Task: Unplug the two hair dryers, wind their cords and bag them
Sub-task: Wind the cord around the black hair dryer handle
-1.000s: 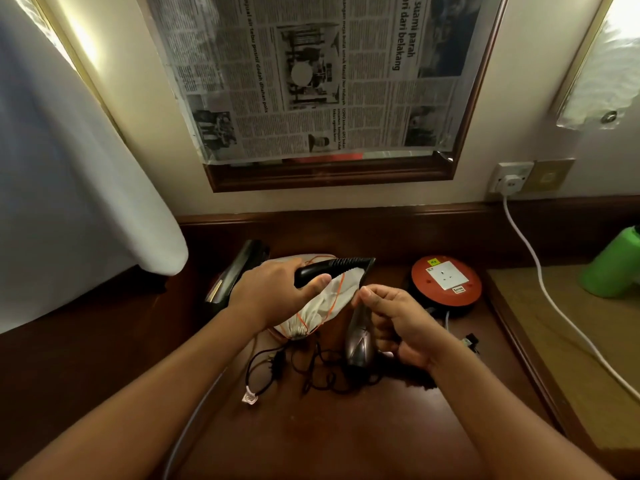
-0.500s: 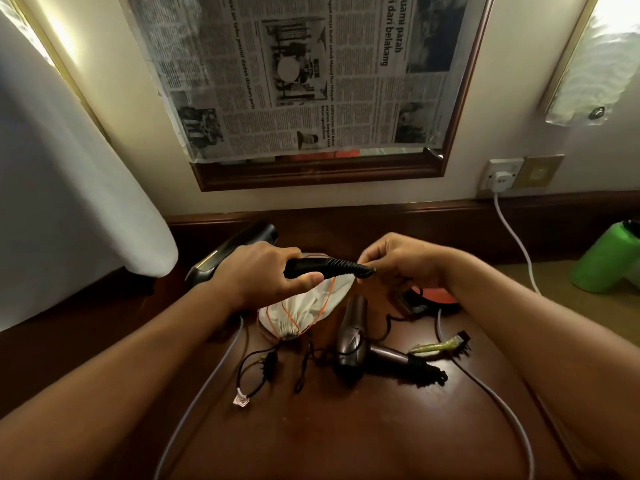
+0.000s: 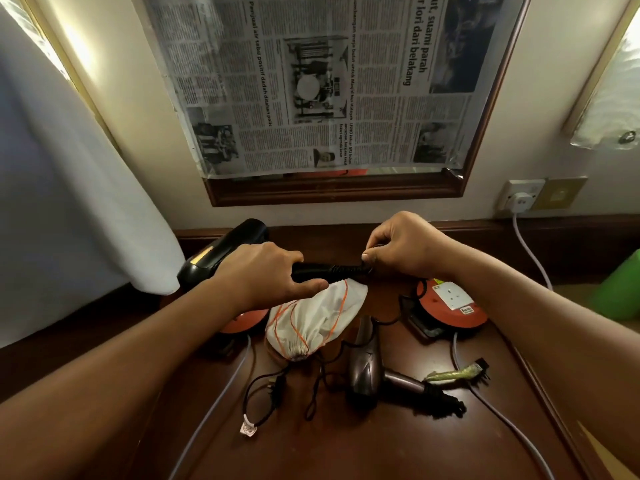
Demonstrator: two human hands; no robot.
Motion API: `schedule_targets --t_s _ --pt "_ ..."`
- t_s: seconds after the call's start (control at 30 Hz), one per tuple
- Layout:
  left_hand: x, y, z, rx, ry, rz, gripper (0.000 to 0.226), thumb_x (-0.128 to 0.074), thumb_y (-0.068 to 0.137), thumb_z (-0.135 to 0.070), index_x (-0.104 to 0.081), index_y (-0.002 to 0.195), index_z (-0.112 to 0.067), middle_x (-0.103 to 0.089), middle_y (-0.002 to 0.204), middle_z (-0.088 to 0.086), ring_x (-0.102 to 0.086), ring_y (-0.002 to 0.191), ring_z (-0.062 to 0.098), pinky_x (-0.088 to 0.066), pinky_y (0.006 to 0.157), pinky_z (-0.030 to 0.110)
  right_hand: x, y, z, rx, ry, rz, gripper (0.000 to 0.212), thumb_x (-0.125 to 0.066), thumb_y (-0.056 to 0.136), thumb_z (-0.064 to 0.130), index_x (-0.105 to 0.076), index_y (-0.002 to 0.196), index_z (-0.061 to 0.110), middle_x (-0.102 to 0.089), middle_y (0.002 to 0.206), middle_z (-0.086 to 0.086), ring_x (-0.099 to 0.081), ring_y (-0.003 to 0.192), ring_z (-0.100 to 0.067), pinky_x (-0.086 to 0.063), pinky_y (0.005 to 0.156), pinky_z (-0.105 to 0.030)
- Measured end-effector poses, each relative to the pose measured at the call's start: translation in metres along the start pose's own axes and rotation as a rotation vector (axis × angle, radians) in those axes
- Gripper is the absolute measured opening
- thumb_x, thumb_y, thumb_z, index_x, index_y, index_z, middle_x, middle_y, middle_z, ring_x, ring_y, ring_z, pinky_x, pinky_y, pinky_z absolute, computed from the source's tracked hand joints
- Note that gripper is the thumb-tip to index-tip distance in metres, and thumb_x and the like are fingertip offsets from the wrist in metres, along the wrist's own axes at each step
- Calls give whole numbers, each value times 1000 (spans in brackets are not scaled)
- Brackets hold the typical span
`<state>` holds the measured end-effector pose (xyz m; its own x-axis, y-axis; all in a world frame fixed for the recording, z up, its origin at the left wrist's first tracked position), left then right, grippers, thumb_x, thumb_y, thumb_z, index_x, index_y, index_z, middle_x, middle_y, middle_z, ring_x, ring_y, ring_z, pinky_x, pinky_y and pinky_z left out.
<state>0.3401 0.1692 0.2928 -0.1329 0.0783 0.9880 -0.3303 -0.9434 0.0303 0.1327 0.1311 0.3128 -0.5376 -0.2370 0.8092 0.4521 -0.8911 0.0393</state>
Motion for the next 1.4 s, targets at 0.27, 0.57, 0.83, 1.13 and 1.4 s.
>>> schedule_targets --t_s 0.27,0.57,0.83,1.13,1.4 --pt "-14 4 7 163 6 55 61 -23 78 -86 -49 87 -31 -55 71 -7 -53 61 7 -41 50 26 -27 -5 8 -17 -1 -198 14 -59 91 20 -65 85 9 -55 63 5 -46 53 -5 -32 48 -18" --pt "-27 9 13 301 -72 18 77 -19 74 -89 -58 102 -28 -56 77 -5 -60 74 18 -46 61 33 -71 -34 2 -128 300 -281 43 -49 97 12 -44 139 12 -60 125 -2 -56 116 -14 -40 85 -9" --pt "-16 7 11 337 -121 -72 86 -15 76 -86 -58 115 -24 -54 73 -6 -58 70 15 -50 63 33 -94 -48 -6 -185 887 -329 39 -41 93 -6 -59 103 27 -64 95 -1 -43 52 -14 -38 47 -28" --pt "-4 4 7 276 -263 -182 73 -12 71 -88 -53 77 -27 -55 63 -7 -56 61 11 -54 64 37 -103 -47 -16 -215 1349 63 22 -41 100 20 -60 104 12 -45 59 -4 -31 44 -13 -33 46 -26" --pt "8 -5 -2 157 -359 -212 69 -20 74 -89 -53 73 -28 -55 58 -7 -55 55 6 -52 58 32 -109 -33 -22 -82 1458 417 20 -53 91 32 -59 91 14 -29 51 4 -19 41 -8 -14 44 -21"
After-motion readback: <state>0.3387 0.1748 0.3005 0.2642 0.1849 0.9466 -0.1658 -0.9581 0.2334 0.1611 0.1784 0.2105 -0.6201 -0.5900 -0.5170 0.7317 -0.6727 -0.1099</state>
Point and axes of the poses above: each hand's wrist, its own y-axis towards the middle knuckle, its own x-axis out of the back of the hand, z = x × y, the point moved 4 cm from there along y, towards the middle knuckle
